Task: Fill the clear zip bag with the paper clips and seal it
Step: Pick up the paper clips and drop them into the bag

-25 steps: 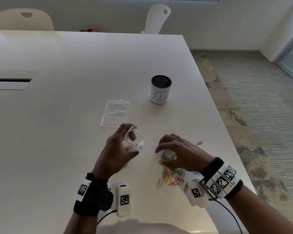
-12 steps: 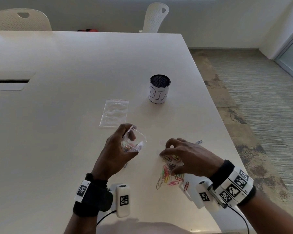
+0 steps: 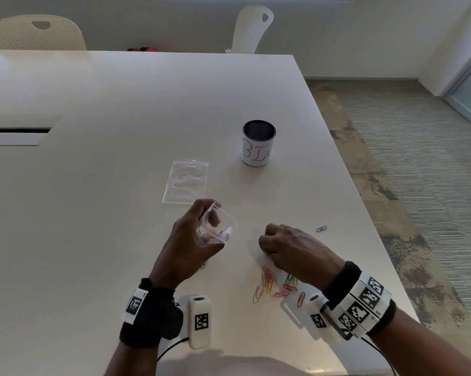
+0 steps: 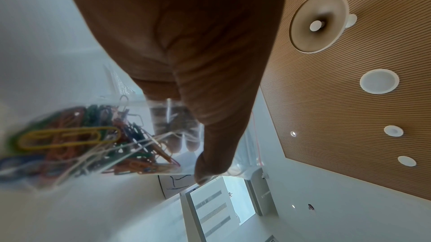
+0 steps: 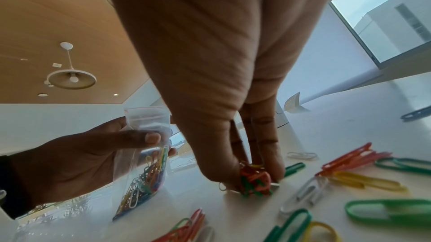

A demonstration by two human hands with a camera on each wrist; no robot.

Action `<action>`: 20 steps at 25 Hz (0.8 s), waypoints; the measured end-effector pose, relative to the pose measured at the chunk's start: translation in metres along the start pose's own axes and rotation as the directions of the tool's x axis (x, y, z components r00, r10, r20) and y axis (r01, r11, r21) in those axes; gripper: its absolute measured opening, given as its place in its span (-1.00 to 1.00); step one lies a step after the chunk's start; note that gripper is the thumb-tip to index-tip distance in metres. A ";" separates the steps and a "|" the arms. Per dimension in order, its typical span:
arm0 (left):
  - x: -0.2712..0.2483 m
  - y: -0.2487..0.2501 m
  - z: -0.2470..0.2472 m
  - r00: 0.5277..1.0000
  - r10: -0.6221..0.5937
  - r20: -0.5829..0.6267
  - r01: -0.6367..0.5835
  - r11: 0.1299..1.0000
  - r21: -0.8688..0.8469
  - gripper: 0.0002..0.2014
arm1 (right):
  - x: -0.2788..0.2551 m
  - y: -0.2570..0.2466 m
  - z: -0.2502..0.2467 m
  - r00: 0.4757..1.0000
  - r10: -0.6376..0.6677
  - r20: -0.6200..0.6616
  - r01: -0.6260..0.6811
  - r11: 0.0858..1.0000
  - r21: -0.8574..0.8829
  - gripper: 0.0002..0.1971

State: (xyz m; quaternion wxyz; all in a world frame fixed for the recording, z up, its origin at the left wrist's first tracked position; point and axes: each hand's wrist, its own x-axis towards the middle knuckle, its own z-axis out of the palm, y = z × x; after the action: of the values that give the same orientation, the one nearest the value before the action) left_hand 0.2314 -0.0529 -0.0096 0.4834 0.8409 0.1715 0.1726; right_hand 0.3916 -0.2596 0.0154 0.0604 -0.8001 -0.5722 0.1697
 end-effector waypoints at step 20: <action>-0.002 0.004 0.001 1.000 -0.007 -0.002 0.007 0.999 -0.039 -0.43 | -0.007 0.008 -0.028 0.905 0.403 -0.139 -0.040 0.406 0.913 -0.91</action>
State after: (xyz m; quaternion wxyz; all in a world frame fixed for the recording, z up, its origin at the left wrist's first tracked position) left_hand 0.2310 -0.0563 -0.0074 0.5003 0.8305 0.1713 0.1751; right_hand 0.4066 -0.2658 0.0407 0.5474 -0.7310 -0.2617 0.3122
